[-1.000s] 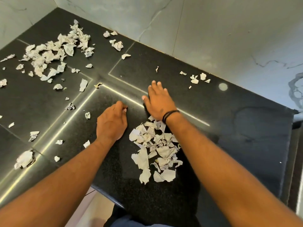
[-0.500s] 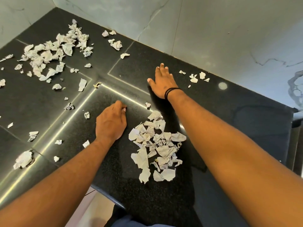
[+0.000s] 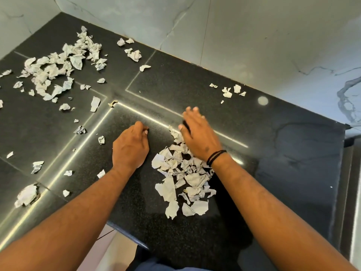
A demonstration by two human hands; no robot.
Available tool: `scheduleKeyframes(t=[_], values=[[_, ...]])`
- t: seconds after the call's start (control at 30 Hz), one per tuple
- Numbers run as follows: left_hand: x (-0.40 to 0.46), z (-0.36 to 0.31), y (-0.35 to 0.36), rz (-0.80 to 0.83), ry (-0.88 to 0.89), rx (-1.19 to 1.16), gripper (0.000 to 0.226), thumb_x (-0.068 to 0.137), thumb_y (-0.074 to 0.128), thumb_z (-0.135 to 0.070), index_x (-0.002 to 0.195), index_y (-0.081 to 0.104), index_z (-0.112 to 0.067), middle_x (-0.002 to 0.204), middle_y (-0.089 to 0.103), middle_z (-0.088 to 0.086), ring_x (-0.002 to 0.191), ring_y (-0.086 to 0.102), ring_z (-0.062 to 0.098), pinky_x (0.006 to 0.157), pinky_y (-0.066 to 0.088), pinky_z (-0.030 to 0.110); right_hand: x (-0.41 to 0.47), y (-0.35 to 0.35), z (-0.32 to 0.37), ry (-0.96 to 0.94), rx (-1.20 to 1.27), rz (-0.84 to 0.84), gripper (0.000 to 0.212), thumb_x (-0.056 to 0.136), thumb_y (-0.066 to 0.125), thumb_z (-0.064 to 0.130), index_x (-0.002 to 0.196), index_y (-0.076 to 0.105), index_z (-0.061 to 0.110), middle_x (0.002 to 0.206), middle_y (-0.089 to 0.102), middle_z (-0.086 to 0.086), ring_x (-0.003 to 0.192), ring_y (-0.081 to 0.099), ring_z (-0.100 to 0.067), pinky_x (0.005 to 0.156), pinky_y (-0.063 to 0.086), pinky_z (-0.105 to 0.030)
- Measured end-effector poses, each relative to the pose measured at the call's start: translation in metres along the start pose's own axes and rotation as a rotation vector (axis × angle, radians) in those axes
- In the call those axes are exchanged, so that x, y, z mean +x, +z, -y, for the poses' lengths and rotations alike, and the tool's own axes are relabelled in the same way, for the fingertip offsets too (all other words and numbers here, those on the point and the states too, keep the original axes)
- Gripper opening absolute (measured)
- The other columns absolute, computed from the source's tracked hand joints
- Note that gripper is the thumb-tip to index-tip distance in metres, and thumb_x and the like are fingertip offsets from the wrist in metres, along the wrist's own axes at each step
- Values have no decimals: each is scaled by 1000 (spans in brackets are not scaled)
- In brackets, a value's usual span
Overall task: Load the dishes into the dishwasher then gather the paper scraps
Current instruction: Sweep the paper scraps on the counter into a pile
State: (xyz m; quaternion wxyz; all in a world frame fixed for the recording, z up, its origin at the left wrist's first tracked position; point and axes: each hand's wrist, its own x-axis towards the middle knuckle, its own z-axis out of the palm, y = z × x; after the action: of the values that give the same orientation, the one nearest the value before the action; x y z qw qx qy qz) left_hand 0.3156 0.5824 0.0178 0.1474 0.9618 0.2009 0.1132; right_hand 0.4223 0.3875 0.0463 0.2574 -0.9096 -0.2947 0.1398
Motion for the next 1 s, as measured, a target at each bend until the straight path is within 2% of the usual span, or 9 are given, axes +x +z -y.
scheduleKeyframes(t=[0.07,0.13,0.2,0.33,0.43,0.57,0.7,0.93,1.0], values=[[0,0,1,4,-2,-3,14,104,47,-26,95,51,-15,88,66,2,77,61,27,60,50,43,12,-11,-24,116,-74,-111,63,105,29,45,156,21,8,166,9,-13,154,2,-28,125,8,-46],[1,1,1,5,0,-2,15,104,46,-26,95,50,-15,87,65,1,77,61,27,59,49,42,19,-19,-46,254,-142,-115,69,105,29,49,158,14,6,167,3,-15,154,-2,-29,125,6,-47],[1,1,1,3,2,-1,15,104,46,-26,95,51,-15,87,65,1,76,61,27,59,49,42,20,-18,-54,313,-186,-95,71,105,26,51,157,16,4,167,4,-17,154,0,-30,126,7,-47],[1,1,1,8,-3,2,14,104,46,-27,96,52,-16,88,66,1,77,62,26,61,50,42,7,-2,-21,186,-116,-33,70,105,24,53,156,20,5,166,10,-16,154,4,-29,125,7,-44],[0,1,1,4,-7,-3,14,104,46,-27,96,52,-16,89,66,1,78,62,26,61,51,42,10,4,-2,81,-46,0,65,106,29,49,155,26,6,165,15,-15,154,8,-27,124,7,-41],[1,2,3,4,3,-9,14,104,46,-27,95,50,-17,89,66,-1,76,61,24,60,50,40,62,-21,-19,152,-65,-148,67,105,33,47,155,24,4,165,15,-18,154,9,-30,125,9,-44],[1,3,4,3,4,-8,14,104,44,-28,95,50,-18,91,67,-3,77,62,22,60,50,40,102,-43,-43,245,-204,-10,69,105,29,50,153,30,0,163,18,-21,153,14,-33,124,12,-48],[1,2,3,5,4,-10,13,104,46,-27,95,50,-18,90,66,-3,77,61,22,60,51,41,18,3,-4,10,-141,32,61,105,24,50,148,40,9,162,27,-14,152,18,-27,125,12,-43],[1,1,1,6,3,-15,13,104,46,-27,96,51,-18,90,66,-3,77,61,21,61,51,41,-2,13,4,-50,-88,34,53,105,30,47,139,51,12,156,39,-11,149,28,-24,125,15,-41]])
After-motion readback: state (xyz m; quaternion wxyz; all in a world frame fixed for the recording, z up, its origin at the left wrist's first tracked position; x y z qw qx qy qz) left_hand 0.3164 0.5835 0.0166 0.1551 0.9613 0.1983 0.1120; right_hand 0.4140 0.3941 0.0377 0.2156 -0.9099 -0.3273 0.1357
